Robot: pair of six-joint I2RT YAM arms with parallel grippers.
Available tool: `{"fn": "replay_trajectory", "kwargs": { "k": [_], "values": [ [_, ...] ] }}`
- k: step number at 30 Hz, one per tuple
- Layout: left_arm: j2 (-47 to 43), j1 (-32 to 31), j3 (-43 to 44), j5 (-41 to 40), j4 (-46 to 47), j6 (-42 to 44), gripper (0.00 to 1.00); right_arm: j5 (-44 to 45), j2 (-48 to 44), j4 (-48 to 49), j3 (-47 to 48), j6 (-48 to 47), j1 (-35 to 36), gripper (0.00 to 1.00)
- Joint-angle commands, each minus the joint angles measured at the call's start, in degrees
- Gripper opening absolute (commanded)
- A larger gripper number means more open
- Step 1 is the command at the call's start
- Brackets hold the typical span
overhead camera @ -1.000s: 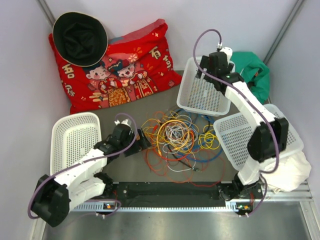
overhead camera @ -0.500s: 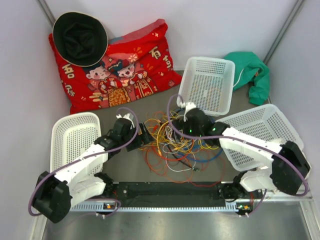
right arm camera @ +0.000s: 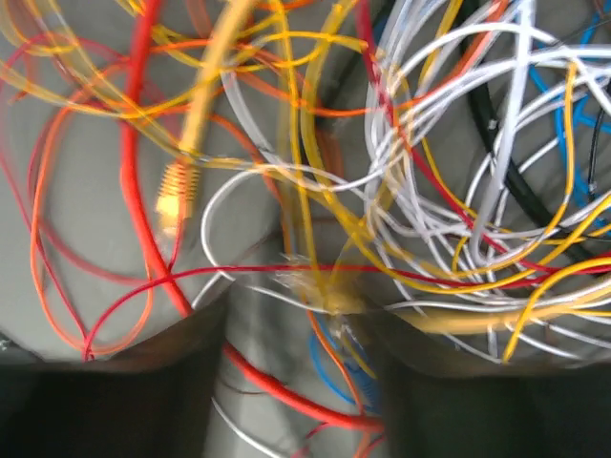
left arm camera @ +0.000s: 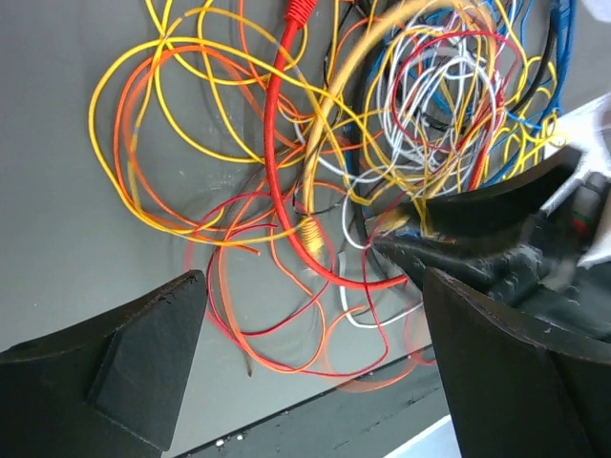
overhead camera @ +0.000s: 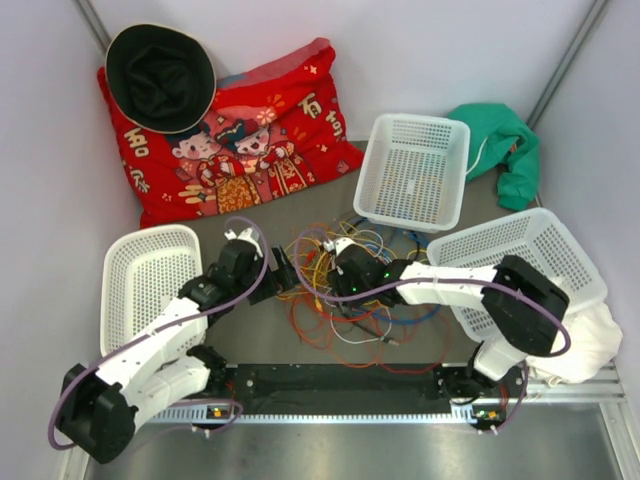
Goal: Untangle the cables
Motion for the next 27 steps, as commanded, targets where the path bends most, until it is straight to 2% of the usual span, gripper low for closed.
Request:
{"fn": "replay_trajectory", "kwargs": {
  "k": [1,2,3,9,11,13,17,23,27],
  "values": [
    [-1.69,-0.21,1.19,-1.62,-1.75,-0.40,0.99,3.57,0.67,1.56,1.72,1.95,1.25,0.20],
    [-1.95,-0.21,1.45,-1.88,-2.10,-0.31,0.99,4.63,-0.55,1.03,1.46,2.04,1.43,0.08],
    [-2.30,-0.21,1.80,-2.06,-2.28,-0.14,0.99,6.99,-3.87,0.50,1.46,2.13,1.95,0.00],
    [-5.90,-0.21,5.84,-6.97,-2.37,4.33,0.99,16.40,-23.46,-9.66,7.15,0.55,9.06,0.00],
    [-7.39,-0.21,8.30,-11.71,-1.06,5.48,0.99,18.60,-26.57,-12.41,9.01,0.11,12.84,0.00],
    [-8.54,-0.21,9.53,-11.29,1.66,7.68,0.99,19.40,-29.55,-16.36,10.68,0.98,15.13,0.00],
    [-9.34,-0.21,10.77,-7.78,8.96,7.25,0.99,21.07,-32.03,-20.50,10.08,3.45,17.24,0.00],
    [-8.10,-0.21,11.21,7.42,24.32,7.68,0.99,21.86,-34.66,-21.30,8.23,5.30,17.42,0.00],
    [-6.26,-0.21,12.09,15.59,27.51,11.37,0.99,21.78,-35.54,-21.56,9.01,4.95,17.34,0.00]
  ]
}}
